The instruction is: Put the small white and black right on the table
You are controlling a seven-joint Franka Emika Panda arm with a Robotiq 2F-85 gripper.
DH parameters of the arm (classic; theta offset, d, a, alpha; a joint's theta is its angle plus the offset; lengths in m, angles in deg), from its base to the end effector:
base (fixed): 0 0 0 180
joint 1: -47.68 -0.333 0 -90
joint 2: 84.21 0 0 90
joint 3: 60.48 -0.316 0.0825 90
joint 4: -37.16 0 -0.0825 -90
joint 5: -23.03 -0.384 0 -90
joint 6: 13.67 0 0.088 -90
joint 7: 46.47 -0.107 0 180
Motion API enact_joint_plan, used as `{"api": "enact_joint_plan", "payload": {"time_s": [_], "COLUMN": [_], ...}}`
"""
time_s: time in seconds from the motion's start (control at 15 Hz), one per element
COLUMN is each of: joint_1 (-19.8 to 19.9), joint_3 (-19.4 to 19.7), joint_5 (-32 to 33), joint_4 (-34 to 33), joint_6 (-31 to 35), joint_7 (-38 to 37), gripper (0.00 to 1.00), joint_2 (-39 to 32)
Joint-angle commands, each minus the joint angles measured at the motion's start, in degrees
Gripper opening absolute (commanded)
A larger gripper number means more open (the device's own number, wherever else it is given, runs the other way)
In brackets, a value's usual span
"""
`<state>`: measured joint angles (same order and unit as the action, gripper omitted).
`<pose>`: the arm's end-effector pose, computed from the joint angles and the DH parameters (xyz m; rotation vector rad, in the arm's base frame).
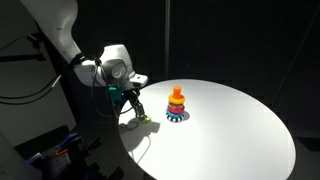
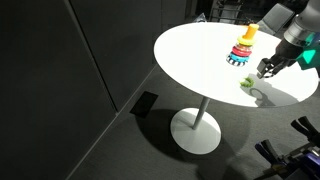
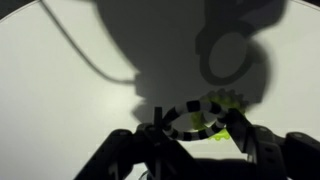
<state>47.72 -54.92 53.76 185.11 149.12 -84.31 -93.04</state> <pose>0.4496 -0.0185 0.2121 2.9472 -0.3712 0.2229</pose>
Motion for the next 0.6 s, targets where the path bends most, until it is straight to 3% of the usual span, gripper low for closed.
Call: {"api": "enact_joint_plan", "payload": {"time_s": [0.0, 0.13, 0.53], "joint_1": [-0.6, -0.6, 0.2], "joint_3": [1.0, 1.1, 0.3], "joint_5": [2.5, 2.6, 0.1], "joint_4": [-1.2, -1.5, -2.2], "joint_6": [0.4, 0.2, -2.9], "joint_7": [-2.8, -3.0, 0.0], "gripper": [0.91, 1.00, 1.00], "joint_2": [-1.6, -2.0, -1.6]}}
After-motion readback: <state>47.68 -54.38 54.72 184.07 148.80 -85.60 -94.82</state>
